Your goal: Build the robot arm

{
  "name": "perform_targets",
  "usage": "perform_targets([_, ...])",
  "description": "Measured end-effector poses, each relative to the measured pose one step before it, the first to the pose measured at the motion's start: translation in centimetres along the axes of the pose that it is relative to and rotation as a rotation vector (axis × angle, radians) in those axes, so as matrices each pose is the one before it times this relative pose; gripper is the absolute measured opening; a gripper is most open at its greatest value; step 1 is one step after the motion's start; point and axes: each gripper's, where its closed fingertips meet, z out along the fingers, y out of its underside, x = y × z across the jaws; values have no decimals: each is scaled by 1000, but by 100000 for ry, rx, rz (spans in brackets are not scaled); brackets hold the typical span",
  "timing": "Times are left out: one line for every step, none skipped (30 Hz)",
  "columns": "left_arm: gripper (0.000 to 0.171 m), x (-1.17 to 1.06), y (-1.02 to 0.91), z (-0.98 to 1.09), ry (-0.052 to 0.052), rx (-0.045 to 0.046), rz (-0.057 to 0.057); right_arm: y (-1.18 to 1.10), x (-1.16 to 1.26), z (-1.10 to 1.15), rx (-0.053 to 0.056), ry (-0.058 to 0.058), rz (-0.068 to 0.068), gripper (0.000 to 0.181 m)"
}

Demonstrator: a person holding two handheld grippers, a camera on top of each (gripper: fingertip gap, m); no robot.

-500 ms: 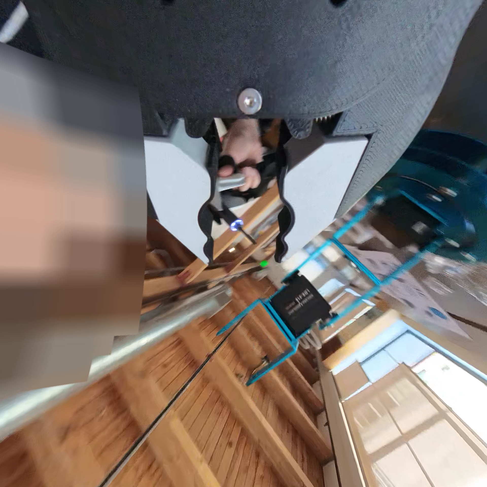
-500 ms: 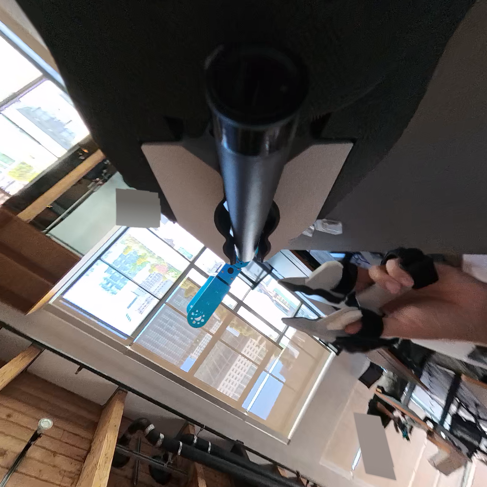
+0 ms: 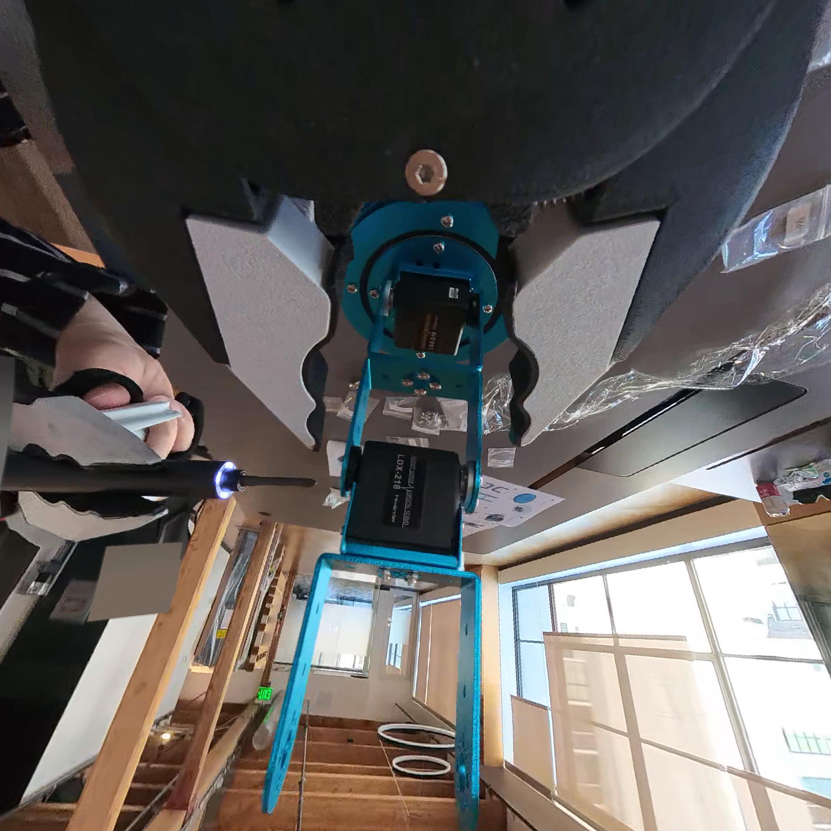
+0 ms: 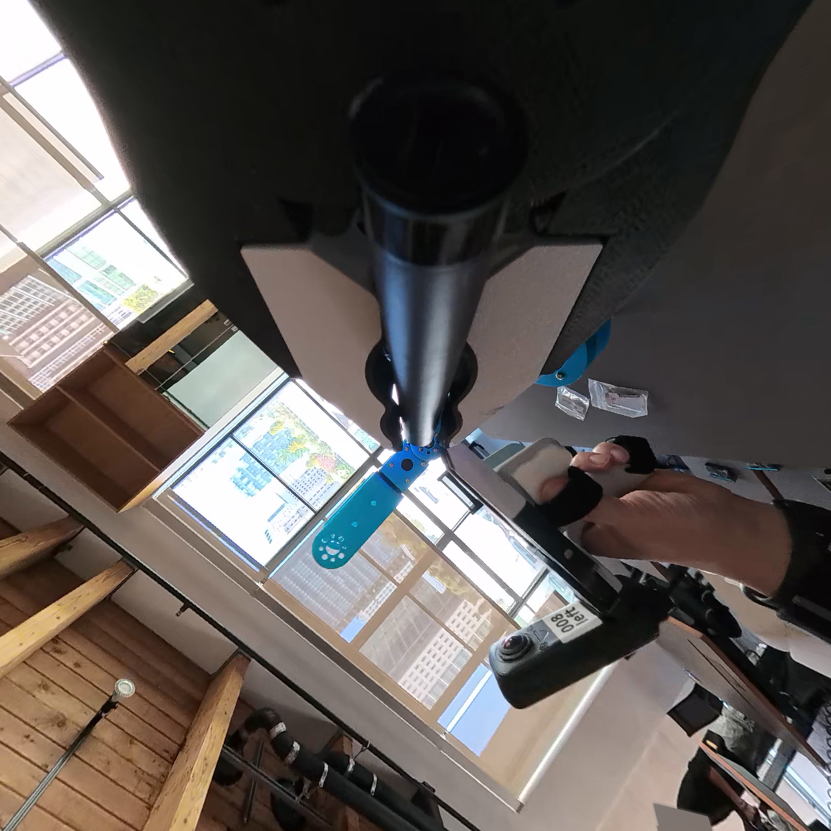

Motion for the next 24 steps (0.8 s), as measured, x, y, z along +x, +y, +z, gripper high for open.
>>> perform_targets([76, -39, -47, 108, 539, 2, 422, 162, -47, 150, -381, 47, 252, 17])
perform_targets([69, 39, -103, 41, 971, 397, 230, 176, 47, 125, -535, 877, -311, 17])
perform_targets([64, 54, -95, 28, 835, 507, 219, 164, 17, 95, -472, 537, -441, 17])
perform_targets([62, 119, 52, 82, 1090, -353, 326, 115, -90, 82, -136, -243, 88, 17])
perform_targets([62, 21, 285, 163, 439, -1714, 393, 92, -58, 65, -43, -61, 395, 17])
perform_targets([64, 24, 401, 217, 252, -2199, 550, 112, -46, 64, -288, -11, 250, 17])
perform_targets([66, 59, 331, 219, 46, -1645, 448, 102, -78, 45, -274, -356, -8, 17])
perform_targets([64, -58, 84, 106, -982, -209, 805, 59, -38, 17, -92, -108, -152, 17])
perform_targets([62, -108, 1, 37, -1266, 250, 910, 18, 1, 24, 5, 57, -141, 17])
perform_targets([62, -14, 1, 23, -485, 235, 554, -17, 13, 20, 137, -106, -6, 17])
perform_targets([62, -4, 2, -3, -352, 224, 151, -6, 7, 32, 42, -179, 246, 17])
perform_targets([62, 5, 4, -9, -373, 285, 224, -11, 47, 24, 112, 199, -59, 17])
perform_targets([62, 7, -3, -7, -335, 257, 154, 2, 10, 24, 48, 12, -88, 17])
perform_targets([61, 2, -6, -1, -180, 121, -149, -12, -16, 21, 18, -178, 283, 17])
perform_targets([61, -4, 10, 0, -49, -74, -166, -95, -22, 3, 306, -179, 98, 17])
perform_targets([61, 10, 5, -1, -17, -246, -18, -64, -43, 25, 190, -262, -99, 17])
perform_targets([61, 8, 6, -6, -30, -255, 109, 34, -45, 67, -401, -257, -218, 17])
perform_targets([61, 7, 8, 7, -88, -194, 64, 77, 2, 55, -443, 59, -482, 17])
perform_targets([61, 4, 4, -8, -140, -91, -7, -34, -6, 12, 270, -141, -117, 17])
perform_targets([61, 5, 3, -20, -179, -6, 69, 16, 18, -2, 21, -39, 378, 17])
perform_targets([61, -2, 0, -26, -124, 85, 0, 42, 41, -21, -140, 53, 329, 17])
perform_targets([61, 9, 0, -12, -50, 145, -257, 43, 10, -46, 21, -25, 272, 17])
perform_targets([61, 1, 0, -5, -100, 6, -97, -39, 17, -57, 381, 3, 363, 16])
perform_targets([61, 4, 1, -3, -165, -71, 132, -25, 25, -40, 194, 63, 265, 17])
